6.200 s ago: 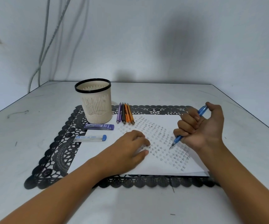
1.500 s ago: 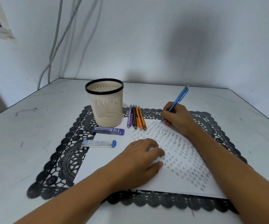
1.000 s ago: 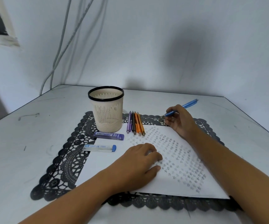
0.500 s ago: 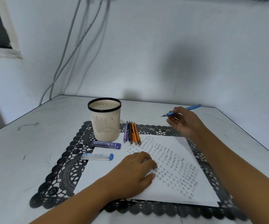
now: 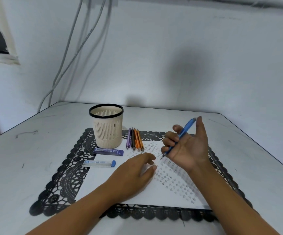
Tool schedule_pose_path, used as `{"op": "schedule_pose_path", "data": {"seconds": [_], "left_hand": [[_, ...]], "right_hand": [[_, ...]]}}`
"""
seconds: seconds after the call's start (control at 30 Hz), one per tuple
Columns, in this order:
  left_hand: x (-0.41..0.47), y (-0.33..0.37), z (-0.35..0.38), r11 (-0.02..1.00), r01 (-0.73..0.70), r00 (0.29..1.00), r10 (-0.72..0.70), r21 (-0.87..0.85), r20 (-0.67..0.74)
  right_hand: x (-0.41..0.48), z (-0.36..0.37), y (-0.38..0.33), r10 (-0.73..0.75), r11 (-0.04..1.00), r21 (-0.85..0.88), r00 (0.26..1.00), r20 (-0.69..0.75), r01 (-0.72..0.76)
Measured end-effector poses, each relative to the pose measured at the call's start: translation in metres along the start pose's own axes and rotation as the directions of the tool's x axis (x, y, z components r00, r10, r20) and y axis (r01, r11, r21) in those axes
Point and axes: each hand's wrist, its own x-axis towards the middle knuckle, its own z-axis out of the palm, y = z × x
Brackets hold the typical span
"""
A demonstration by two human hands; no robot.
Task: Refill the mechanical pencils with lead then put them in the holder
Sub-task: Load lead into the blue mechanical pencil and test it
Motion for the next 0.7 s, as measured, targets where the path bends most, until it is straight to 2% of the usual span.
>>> {"op": "schedule_pose_path", "data": {"seconds": [0.17,0.57,0.7], "left_hand": [[0.001,0.0,0.002,1.0,-0.014,0.999,0.014,0.02,-0.03],[0.002,-0.005,0.002,0.982,-0.189,0.977,0.187,-0.007,-0.1],[0.002,-0.006,0.001,0.98,-0.197,0.975,0.196,0.002,-0.104]], "right_hand": [[-0.005,-0.002,0.002,-0.004,0.998,0.056,0.999,-0.036,0.006],[-0.01,0.002,0.01,0.037,0.997,0.063,0.998,0.042,-0.04],[-0.011,0.002,0.01,0.044,0.997,0.065,0.998,0.041,-0.047]]}}
